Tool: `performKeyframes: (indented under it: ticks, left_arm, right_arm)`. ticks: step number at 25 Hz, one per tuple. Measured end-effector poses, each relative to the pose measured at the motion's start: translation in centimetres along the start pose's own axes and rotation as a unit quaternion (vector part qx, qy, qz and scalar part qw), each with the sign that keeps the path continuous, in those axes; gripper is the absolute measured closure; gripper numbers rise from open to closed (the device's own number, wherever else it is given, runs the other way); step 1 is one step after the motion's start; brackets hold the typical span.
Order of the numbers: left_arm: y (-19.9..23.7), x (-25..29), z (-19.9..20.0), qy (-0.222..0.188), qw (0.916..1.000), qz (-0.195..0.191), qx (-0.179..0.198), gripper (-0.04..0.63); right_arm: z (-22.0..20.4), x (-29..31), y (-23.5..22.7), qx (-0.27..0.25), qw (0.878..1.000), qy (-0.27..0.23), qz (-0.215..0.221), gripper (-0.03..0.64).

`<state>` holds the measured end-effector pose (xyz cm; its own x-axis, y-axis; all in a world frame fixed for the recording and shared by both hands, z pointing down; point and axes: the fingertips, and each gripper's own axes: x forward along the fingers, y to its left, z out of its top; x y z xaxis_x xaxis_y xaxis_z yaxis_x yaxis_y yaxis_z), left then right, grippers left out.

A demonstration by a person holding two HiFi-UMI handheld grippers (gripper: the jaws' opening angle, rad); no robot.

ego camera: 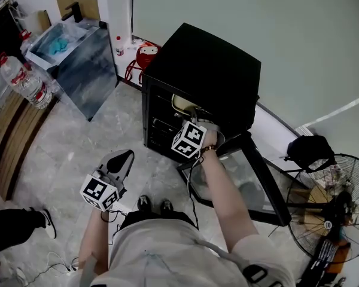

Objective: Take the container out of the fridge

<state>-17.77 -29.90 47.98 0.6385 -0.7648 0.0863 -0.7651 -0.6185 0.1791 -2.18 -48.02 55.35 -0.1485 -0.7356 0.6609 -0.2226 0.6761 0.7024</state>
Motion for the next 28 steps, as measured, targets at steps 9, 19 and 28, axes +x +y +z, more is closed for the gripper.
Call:
performKeyframes:
  ticks: [9, 19, 28]
  left_arm:
    - [-0.5, 0.7, 0.5, -0.008, 0.9999, -0.013, 0.006, 0.588]
    - [-1.4, 2.1, 0.7, -0.018, 0.9994, -0.026, 0.012, 0.588]
    - [-2.5, 3.1, 1.2, -0.018, 0.9989, -0.038, 0.019, 0.588]
  right_arm:
    - [2.5, -7.6, 4.5, 0.087, 0.987, -0.109, 0.085, 0.594]
    - [3.6, -15.1, 10.7, 0.23, 0.918, -0.236, 0.22, 0.597]
    - [4.1, -17.0, 11.1, 0.278, 0.892, -0.281, 0.221, 0.599]
